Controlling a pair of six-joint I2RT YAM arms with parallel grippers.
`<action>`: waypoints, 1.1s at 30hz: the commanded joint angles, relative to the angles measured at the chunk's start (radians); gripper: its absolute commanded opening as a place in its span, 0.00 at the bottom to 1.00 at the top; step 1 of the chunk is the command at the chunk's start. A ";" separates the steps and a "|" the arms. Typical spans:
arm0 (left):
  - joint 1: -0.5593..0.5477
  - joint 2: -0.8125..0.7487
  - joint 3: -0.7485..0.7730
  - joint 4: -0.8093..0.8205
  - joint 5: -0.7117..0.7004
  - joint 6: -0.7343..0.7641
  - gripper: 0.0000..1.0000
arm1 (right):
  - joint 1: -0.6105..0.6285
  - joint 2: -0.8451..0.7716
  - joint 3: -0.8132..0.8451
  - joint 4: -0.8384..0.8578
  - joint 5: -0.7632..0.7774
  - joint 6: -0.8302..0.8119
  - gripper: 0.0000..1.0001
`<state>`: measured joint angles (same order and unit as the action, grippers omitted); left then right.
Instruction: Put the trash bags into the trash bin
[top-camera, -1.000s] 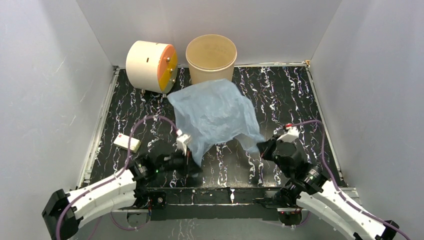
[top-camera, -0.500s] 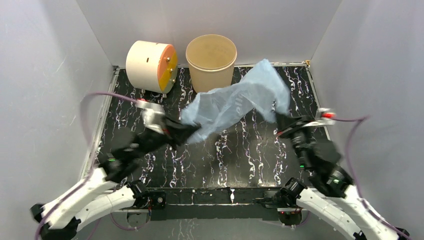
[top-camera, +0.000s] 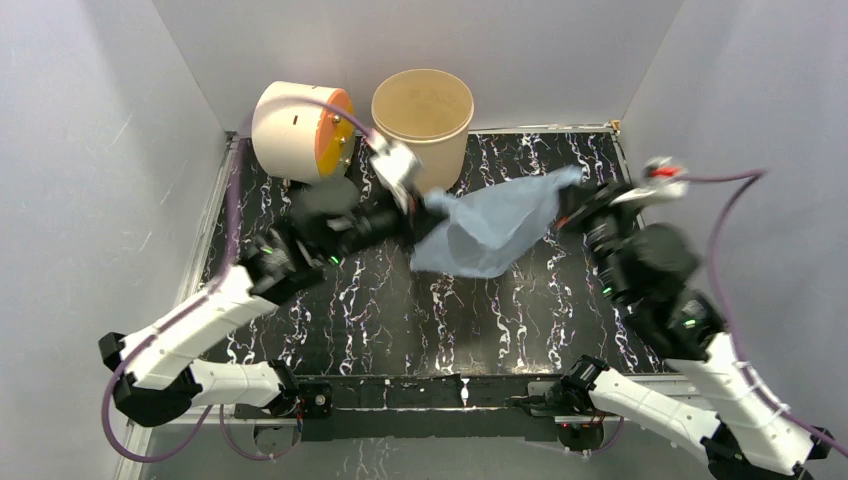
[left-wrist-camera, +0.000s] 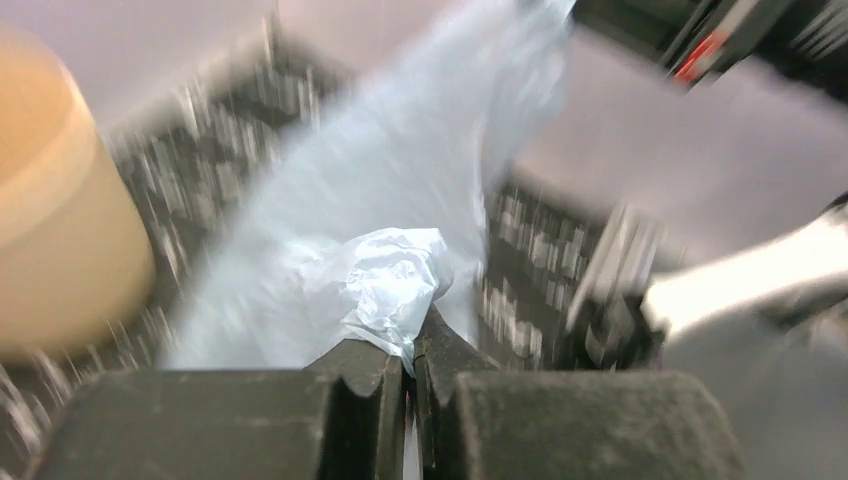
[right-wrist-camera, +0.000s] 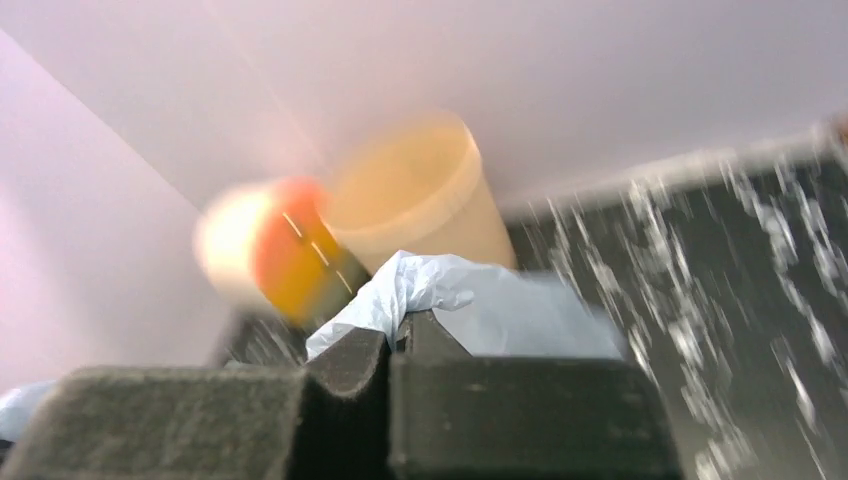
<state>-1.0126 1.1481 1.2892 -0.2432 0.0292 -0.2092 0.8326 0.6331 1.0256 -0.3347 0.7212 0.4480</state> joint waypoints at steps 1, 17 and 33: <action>0.000 -0.052 0.403 -0.144 0.029 0.247 0.00 | 0.001 0.052 0.328 0.206 0.053 -0.285 0.00; -0.016 -0.146 -0.293 0.144 -0.058 0.018 0.00 | 0.002 -0.061 -0.170 0.055 0.036 0.058 0.00; -0.035 -0.222 -0.680 0.342 0.146 -0.252 0.00 | 0.002 -0.094 -0.403 -0.287 0.012 0.485 0.00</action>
<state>-1.0252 0.6964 1.0168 0.1253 0.0376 -0.1745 0.8310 0.4870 0.8135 -0.1852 0.7124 0.5457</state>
